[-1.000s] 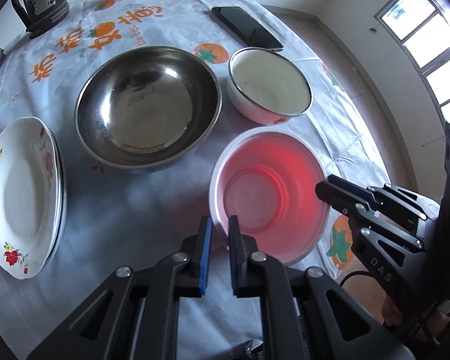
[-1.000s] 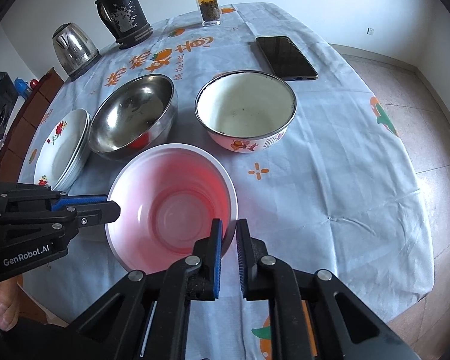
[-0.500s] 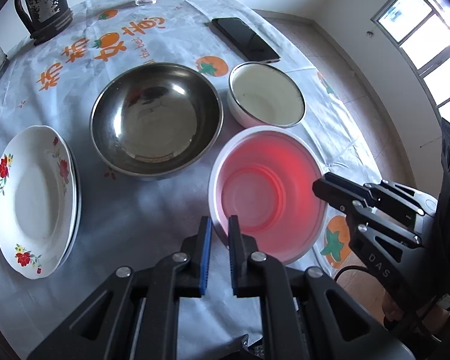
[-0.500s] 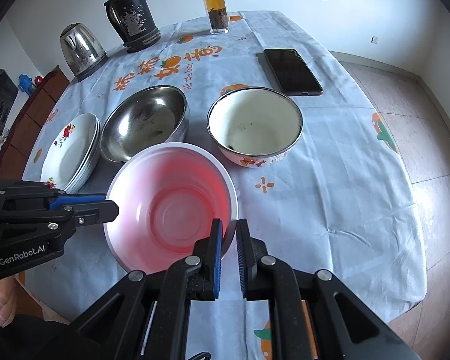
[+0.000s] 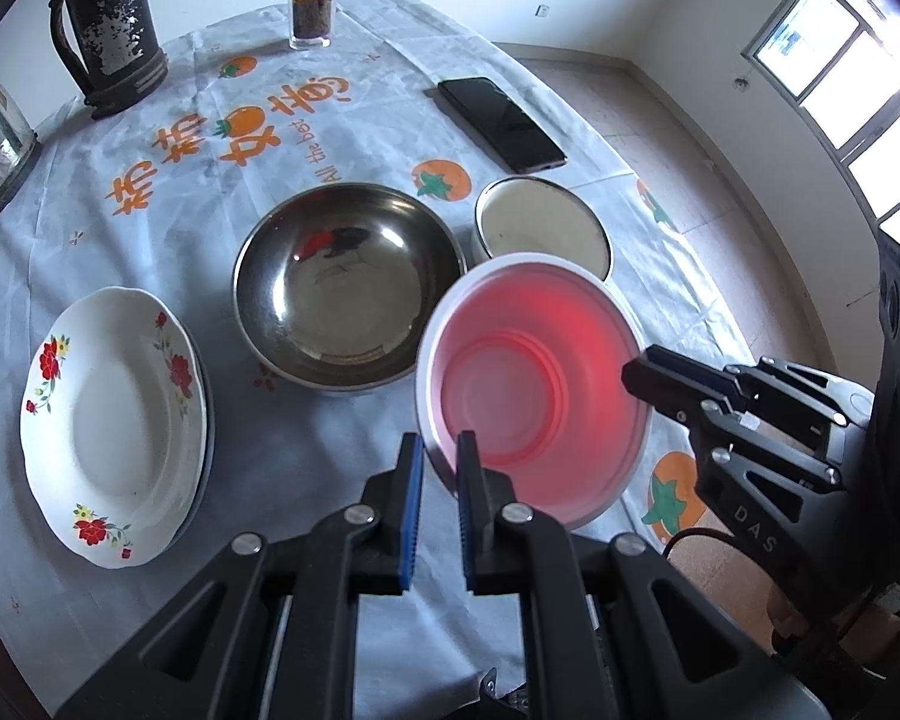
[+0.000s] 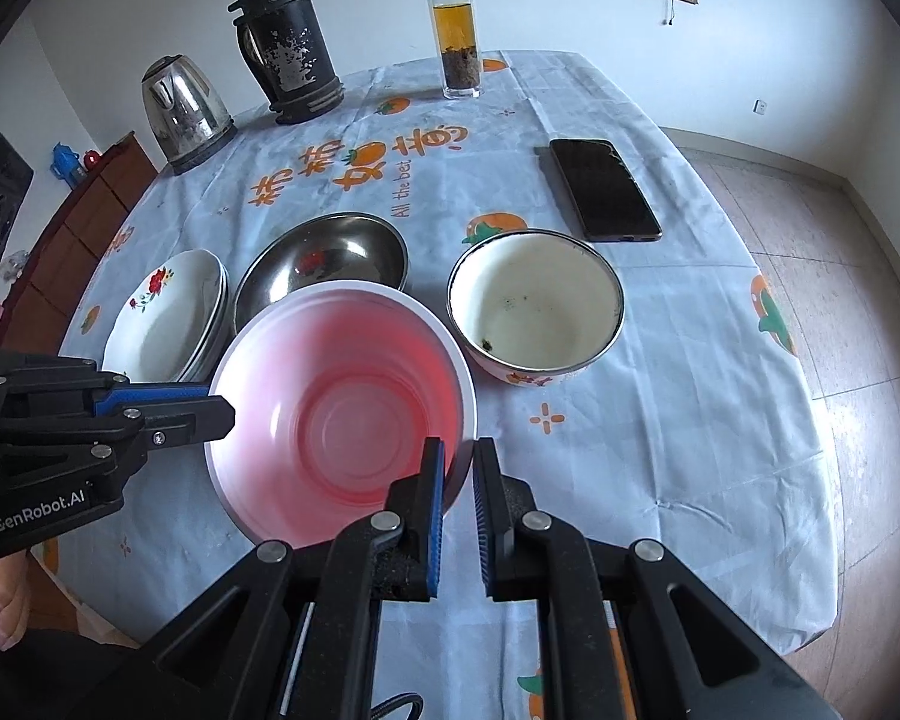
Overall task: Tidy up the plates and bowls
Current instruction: 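Lift the pink plastic bowl with both tools and carry it over the steel bowl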
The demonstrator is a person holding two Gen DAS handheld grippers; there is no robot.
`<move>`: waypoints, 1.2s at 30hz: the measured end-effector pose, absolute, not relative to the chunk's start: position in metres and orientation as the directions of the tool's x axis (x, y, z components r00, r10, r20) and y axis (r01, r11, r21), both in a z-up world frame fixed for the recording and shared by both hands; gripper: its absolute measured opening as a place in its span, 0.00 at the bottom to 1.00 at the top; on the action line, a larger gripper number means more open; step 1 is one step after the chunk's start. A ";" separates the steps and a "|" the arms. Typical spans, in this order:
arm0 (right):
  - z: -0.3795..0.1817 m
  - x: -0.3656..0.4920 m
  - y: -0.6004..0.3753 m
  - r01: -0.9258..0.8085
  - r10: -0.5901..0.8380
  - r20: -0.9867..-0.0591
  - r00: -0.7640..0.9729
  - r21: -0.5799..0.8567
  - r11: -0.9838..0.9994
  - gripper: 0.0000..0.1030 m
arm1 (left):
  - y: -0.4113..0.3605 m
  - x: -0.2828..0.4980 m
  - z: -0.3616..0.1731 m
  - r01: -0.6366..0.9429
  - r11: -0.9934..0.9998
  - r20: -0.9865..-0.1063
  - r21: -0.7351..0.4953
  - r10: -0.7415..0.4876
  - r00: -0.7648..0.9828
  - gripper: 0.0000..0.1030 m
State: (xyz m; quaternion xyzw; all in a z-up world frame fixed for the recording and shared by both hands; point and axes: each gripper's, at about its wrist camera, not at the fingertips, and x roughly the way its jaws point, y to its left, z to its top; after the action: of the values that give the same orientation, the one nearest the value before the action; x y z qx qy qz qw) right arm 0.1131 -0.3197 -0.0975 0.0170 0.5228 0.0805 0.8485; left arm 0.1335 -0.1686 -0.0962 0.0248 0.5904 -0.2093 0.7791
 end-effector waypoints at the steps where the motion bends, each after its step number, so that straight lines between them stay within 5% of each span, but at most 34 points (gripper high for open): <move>1: -0.096 0.114 -0.318 -0.123 0.154 -0.883 0.443 0.111 0.986 0.10 | -0.167 0.134 -0.095 0.354 0.912 -0.929 -0.208 -0.297 0.219 0.08; 36: -0.076 0.155 -0.283 -0.219 0.201 -0.851 0.486 0.104 0.970 0.10 | -0.135 0.166 -0.085 0.260 0.951 -0.930 -0.169 -0.241 0.278 0.08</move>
State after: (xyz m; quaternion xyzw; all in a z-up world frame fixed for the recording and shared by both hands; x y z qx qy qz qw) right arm 0.1548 -0.2828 -0.0760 -0.0094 0.4921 0.1217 0.8619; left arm 0.1659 -0.1346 -0.0853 0.0084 0.5801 -0.1568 0.7993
